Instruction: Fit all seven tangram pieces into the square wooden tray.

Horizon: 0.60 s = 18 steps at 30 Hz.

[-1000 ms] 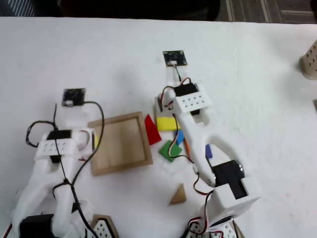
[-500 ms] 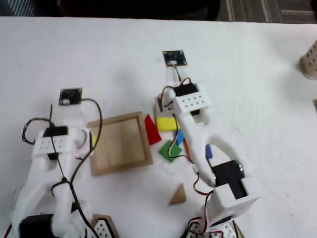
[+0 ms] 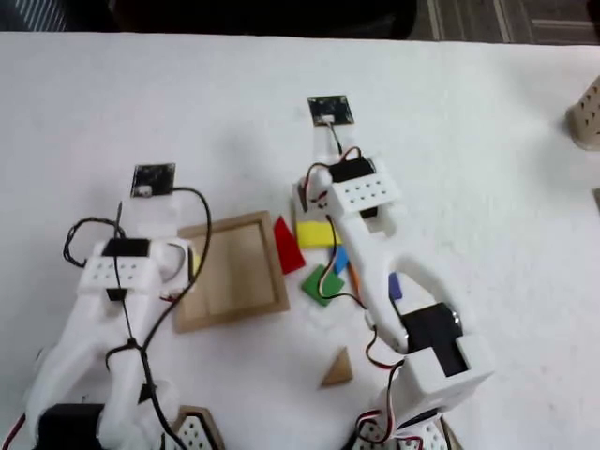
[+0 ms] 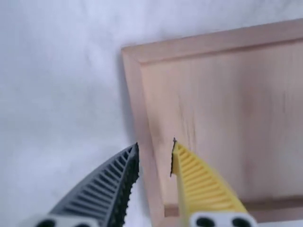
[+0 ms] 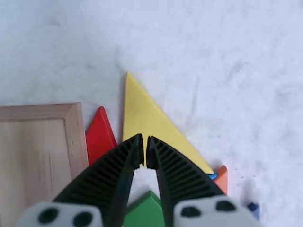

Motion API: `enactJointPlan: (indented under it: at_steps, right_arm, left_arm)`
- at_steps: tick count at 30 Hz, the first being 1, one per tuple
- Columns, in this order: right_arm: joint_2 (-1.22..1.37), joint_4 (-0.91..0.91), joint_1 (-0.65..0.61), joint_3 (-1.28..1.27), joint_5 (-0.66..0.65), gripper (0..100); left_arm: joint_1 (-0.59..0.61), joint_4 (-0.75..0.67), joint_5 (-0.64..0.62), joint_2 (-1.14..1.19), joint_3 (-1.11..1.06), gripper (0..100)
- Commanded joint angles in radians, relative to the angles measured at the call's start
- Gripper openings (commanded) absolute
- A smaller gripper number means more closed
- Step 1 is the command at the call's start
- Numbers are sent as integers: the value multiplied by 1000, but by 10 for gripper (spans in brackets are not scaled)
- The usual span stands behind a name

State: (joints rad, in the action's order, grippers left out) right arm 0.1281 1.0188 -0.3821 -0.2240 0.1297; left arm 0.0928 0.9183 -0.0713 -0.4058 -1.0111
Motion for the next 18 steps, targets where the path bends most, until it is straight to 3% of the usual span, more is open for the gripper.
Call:
enactJointPlan:
  at_steps: [1,8,18]
  right_arm:
    - [-42,-13,13,15,-14,18]
    - [-42,-12,13,15,-14,18]
    - [-47,-12,28,15,-14,18]
  left_arm:
    - [-5,-25,-9,111,51,151]
    - [143,91,51,404,307,151]
    - [275,87,87,427,344,151]
